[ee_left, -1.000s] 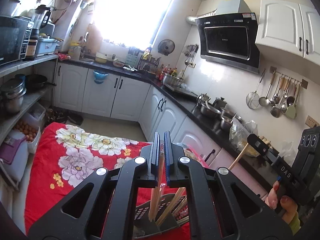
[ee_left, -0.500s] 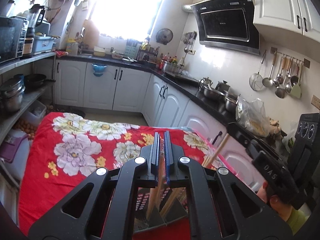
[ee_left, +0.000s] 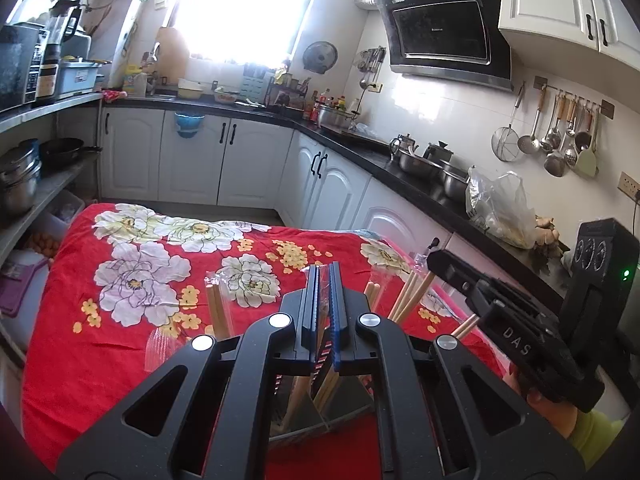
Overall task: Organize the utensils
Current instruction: 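Lower the chopsticks into the caddy and open both tools, then move both open tools down to the last wrapped chopsticks on the cloth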
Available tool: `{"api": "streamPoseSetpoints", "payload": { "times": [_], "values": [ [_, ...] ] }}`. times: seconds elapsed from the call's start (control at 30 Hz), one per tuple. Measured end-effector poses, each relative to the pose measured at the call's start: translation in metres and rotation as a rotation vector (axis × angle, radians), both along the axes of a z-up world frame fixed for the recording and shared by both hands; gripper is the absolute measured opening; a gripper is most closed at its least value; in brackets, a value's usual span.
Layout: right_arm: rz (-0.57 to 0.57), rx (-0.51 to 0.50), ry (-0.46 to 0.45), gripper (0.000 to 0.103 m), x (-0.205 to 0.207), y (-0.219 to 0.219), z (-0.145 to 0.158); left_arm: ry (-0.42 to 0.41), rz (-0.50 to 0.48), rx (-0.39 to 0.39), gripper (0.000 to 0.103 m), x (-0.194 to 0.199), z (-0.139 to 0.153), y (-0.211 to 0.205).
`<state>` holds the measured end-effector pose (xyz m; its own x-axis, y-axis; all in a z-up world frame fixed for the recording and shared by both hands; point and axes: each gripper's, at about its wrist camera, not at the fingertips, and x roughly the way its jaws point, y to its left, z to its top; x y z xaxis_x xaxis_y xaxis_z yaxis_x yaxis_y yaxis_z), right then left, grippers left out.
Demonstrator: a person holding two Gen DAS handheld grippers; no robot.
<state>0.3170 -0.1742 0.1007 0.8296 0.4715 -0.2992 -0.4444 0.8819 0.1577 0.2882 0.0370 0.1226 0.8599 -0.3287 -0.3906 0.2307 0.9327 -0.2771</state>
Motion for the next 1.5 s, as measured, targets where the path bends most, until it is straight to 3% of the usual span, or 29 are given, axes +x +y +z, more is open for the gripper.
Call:
{"api": "streamPoseSetpoints", "payload": {
  "times": [0.37, 0.47, 0.6, 0.7, 0.93, 1.23, 1.37, 1.5],
  "values": [
    [-0.007, -0.002, 0.042, 0.009, -0.007, -0.008, -0.002, 0.016, 0.016, -0.006, 0.004, -0.008, 0.000, 0.004],
    [-0.010, -0.004, 0.053, 0.012, -0.009, -0.011, -0.001, 0.028, 0.027, -0.010, 0.018, -0.011, 0.001, 0.007],
    [-0.015, -0.008, 0.062, 0.017, -0.011, -0.013, 0.000, 0.031, 0.034, -0.005, 0.019, -0.014, 0.000, 0.009],
    [-0.015, 0.007, 0.078, 0.025, -0.013, -0.018, 0.000, 0.037, 0.043, -0.005, 0.028, -0.017, 0.001, 0.011],
    [-0.026, 0.013, 0.086, 0.042, -0.023, -0.026, 0.005, 0.056, 0.065, -0.003, 0.052, -0.027, 0.003, 0.015],
    [-0.039, -0.028, 0.077, 0.053, -0.045, -0.028, 0.008, 0.062, 0.074, 0.002, 0.083, -0.046, 0.005, 0.018],
    [-0.039, -0.032, 0.072, 0.055, -0.057, -0.029, 0.007, 0.056, 0.079, -0.001, 0.092, -0.058, 0.006, 0.020],
    [-0.031, -0.033, 0.078, 0.060, -0.068, -0.030, 0.006, 0.041, 0.082, -0.007, 0.092, -0.074, 0.007, 0.023]
  ]
}}
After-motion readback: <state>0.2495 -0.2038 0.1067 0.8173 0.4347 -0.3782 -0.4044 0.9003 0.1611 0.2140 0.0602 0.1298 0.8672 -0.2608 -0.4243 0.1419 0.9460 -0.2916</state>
